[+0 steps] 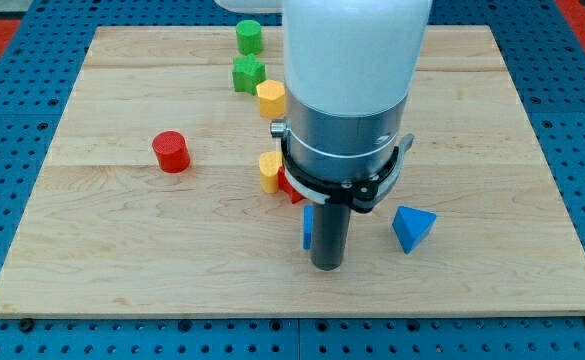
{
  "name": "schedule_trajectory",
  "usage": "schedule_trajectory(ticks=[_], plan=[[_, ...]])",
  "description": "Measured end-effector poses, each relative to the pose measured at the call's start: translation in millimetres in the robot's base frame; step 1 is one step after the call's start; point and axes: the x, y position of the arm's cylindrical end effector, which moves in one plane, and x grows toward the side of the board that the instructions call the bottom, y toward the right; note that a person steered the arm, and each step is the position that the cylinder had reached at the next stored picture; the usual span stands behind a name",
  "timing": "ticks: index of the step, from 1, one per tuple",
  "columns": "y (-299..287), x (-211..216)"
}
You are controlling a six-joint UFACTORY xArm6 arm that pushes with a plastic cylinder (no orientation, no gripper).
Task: Move red circle slightly right and down
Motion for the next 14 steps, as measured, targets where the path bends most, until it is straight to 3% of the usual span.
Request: schedule_trajectory(ticks=[2,3,7,8,11,12,14], plan=[[-16,12],[-74,5],[-240,-155],[-211,-180],[-179,-144],[-171,-168],[-125,-95]])
